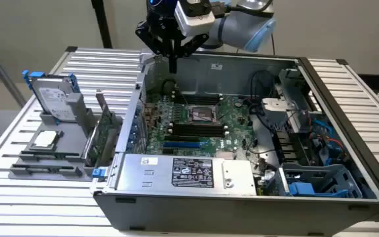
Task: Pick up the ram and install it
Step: 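Reach for the ram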
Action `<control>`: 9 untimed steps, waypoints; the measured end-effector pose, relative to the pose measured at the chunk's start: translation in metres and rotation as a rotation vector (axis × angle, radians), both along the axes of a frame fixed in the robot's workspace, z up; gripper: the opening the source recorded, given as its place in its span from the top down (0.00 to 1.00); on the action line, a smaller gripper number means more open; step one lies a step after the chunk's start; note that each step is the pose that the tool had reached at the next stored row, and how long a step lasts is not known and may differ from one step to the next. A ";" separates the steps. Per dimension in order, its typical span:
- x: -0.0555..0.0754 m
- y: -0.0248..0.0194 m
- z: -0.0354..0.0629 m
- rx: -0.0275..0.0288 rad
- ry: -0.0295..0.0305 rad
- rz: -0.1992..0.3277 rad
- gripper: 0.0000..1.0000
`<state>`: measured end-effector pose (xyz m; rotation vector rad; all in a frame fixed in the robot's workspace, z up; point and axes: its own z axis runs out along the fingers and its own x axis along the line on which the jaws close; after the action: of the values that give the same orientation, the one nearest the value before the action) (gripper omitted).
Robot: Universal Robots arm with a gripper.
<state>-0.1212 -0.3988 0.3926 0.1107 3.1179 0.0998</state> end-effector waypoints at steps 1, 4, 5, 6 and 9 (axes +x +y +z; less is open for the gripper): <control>0.000 0.0000 0.0000 0.0002 0.0000 0.000 1.00; 0.000 0.0000 0.0000 0.0022 0.0000 0.000 1.00; 0.000 0.0000 0.0000 0.0026 0.0000 0.000 1.00; 0.000 0.0000 0.0000 0.0028 0.0000 0.000 1.00; 0.000 0.0000 0.0000 0.0044 0.0000 0.000 1.00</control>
<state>-0.1212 -0.3988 0.3926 0.1108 3.1178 0.1067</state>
